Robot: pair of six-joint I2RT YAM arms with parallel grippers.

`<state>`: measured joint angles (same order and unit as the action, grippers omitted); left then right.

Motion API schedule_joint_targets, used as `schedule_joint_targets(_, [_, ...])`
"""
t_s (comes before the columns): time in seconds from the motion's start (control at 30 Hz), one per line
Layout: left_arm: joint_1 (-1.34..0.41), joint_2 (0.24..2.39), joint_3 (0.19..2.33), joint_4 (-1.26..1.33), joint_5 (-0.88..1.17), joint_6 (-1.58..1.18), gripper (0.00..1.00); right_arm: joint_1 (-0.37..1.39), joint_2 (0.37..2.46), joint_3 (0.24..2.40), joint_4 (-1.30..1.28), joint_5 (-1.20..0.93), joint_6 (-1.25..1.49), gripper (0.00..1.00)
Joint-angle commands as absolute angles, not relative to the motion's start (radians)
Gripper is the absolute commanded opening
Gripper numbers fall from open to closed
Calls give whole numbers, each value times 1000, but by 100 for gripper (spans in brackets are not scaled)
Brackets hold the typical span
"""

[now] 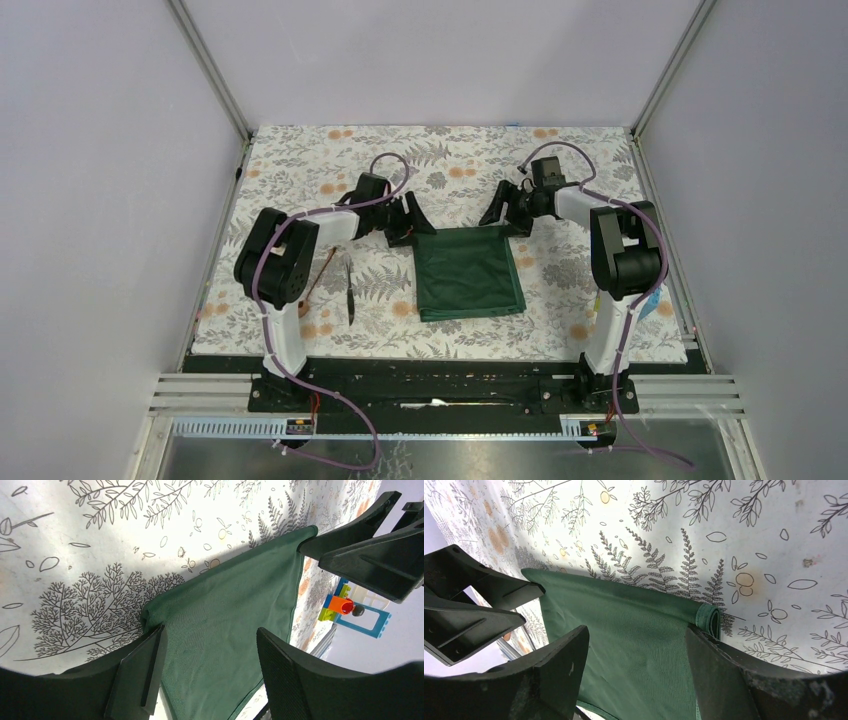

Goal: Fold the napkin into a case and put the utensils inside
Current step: Smooth out the square-folded napkin at the center of the board.

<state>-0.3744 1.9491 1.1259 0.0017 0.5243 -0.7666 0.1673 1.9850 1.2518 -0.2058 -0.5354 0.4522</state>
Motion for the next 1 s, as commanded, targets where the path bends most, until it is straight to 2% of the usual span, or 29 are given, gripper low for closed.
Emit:
schedule_joint_targets(0.0, [-373, 1887, 1144, 2, 536, -727, 72, 165, 1939, 1289, -234, -568, 463, 78])
schedule_joint_targets(0.13, [-373, 1881, 1180, 42, 619, -790, 72, 169, 1903, 1277, -144, -680, 543, 79])
schedule_joint_targets(0.27, [-378, 1933, 1192, 125, 642, -847, 72, 172, 1958, 1265, -57, -738, 601, 80])
schedule_joint_targets(0.4, [-361, 2012, 1174, 153, 625, -867, 71, 167, 2006, 1253, -61, -676, 571, 81])
schedule_joint_targets(0.57, [-344, 2019, 1172, 60, 533, -785, 72, 141, 2026, 1238, -121, -568, 498, 82])
schedule_joint_targets(0.8, [-364, 1837, 1251, -151, 440, -627, 74, 135, 1906, 1271, -276, -361, 401, 84])
schedule_joint_targets(0.97, [-415, 1679, 1168, -160, 535, -644, 75, 172, 1761, 1270, -323, -432, 405, 88])
